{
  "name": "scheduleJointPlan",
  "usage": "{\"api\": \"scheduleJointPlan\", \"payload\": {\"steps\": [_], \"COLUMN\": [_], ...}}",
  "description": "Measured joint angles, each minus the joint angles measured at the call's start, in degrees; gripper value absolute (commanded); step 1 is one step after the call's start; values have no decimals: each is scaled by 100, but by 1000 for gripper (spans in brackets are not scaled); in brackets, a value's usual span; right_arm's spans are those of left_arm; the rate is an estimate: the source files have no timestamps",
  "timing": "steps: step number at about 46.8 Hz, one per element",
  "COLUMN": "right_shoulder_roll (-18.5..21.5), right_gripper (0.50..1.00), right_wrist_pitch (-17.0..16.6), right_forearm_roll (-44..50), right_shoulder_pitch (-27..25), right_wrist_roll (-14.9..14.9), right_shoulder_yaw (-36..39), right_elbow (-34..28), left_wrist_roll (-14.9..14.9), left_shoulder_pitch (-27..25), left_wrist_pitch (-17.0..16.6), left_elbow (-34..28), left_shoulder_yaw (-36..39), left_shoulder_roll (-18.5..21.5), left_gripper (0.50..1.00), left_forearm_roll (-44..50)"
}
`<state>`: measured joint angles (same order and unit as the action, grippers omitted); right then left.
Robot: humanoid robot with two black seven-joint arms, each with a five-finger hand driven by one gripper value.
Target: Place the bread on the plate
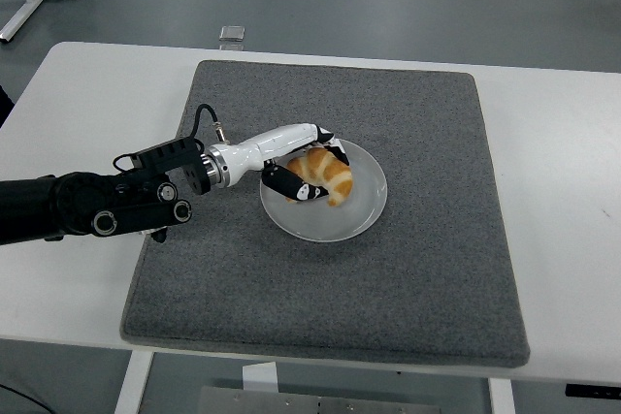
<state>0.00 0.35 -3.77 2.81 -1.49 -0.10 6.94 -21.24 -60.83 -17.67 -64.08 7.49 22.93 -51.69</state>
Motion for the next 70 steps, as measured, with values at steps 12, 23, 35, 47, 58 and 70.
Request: {"api": "scheduleJointPlan", "payload": {"steps": [12,23,35,47,58,70], "right_shoulder_roll": [0,0,0,0,0,0], "right_gripper": [952,952,952,952,952,954], "right_wrist_pitch": [-3,-4,0,-1,-4,-4], "right_forearm_roll": [-4,-5,0,0,0,0], "right_shoulder_pitch": [0,0,0,0,0,0], "right_wrist_roll": [0,0,0,0,0,0], "right_shoulder_yaw": [0,-6,-6,-1,-6,-7], "right_elbow": [0,0,0,0,0,0], "left_wrist_roll": [6,6,6,6,18,93], "left_shoulder_pitch": [35,77,80,124,121,45], "left_wrist_pitch": [0,0,0,3,118,896], "left_elbow": [45,45,45,36,17,193], "left_shoulder_yaw": [-2,-7,-84,-240,-881,-1947], "left_shoulder_roll": [0,1,1,4,34,71], "left_gripper": [593,782,887,953,962,969], "left_forearm_roll": [7,13,26,27,219,1446]}}
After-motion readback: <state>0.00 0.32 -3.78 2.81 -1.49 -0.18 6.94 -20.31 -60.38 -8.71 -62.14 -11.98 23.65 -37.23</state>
